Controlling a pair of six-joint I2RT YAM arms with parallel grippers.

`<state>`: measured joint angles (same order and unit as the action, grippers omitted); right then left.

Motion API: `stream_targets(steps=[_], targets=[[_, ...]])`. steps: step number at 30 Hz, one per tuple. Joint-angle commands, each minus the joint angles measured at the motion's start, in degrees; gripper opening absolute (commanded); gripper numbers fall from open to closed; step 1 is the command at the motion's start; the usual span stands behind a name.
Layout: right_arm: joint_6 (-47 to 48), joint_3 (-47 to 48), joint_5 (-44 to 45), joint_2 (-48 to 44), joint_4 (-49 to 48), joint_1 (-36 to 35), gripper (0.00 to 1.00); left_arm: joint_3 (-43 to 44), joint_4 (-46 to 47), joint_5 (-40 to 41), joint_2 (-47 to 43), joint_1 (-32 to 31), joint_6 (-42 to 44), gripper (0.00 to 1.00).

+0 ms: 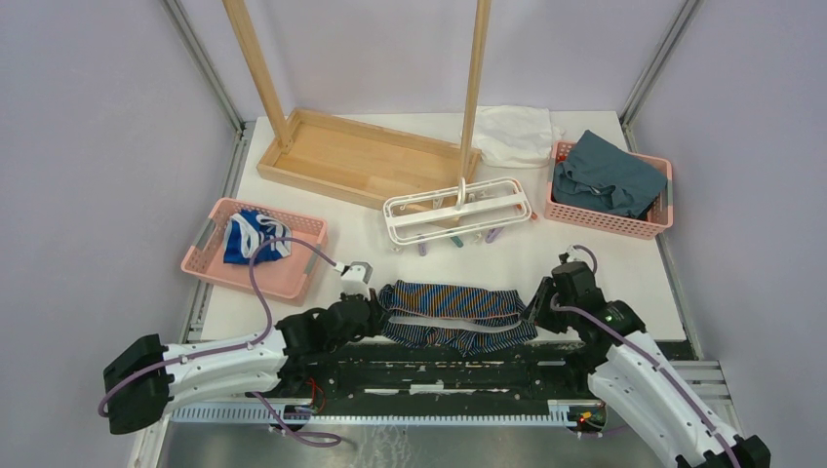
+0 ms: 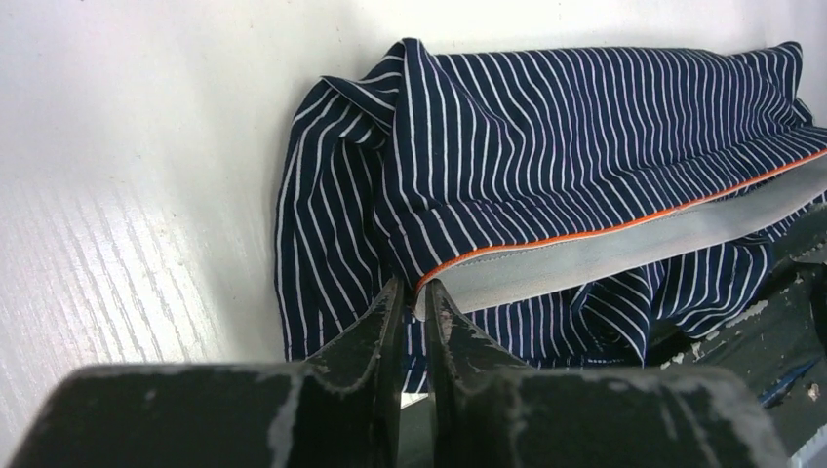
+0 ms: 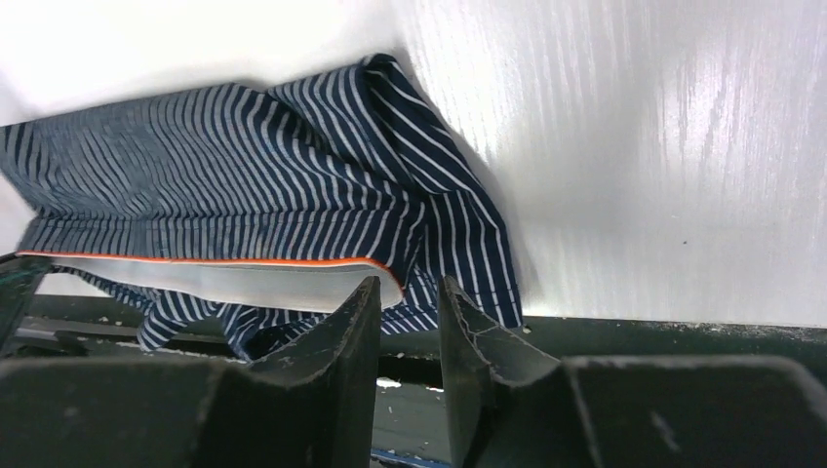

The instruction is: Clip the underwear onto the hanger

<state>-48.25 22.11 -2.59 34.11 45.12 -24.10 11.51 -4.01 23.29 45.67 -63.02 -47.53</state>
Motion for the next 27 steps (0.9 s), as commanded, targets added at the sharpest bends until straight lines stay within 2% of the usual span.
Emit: stream_targets(steps=[1, 11, 17, 23, 27], targets=[[-0.7, 4.2, 1.1, -4.8, -0.1, 0.0, 0.36, 0.8, 2.6, -1.0, -0.5, 0.0, 0.1, 0.21], [5.4, 7.6, -0.8, -7.0, -5.3, 0.0, 0.42, -0.5, -2.0, 1.3, -10.4, 0.0, -1.5, 0.28], [9.4, 5.4, -3.5, -7.8, -12.4, 0.0, 0.49, -1.2, -3.4, 1.5, -12.2, 0.0, -2.3, 0.31], [11.0, 4.4, -1.0, -9.0, -16.9, 0.0, 0.55, -0.4, -4.9, 3.2, -14.3, 0.1, -3.2, 0.48], [12.1, 5.2, 1.5, -10.1, -17.7, 0.0, 0.56, 3.2, -5.2, 6.5, -14.2, 0.4, -0.2, 0.55]])
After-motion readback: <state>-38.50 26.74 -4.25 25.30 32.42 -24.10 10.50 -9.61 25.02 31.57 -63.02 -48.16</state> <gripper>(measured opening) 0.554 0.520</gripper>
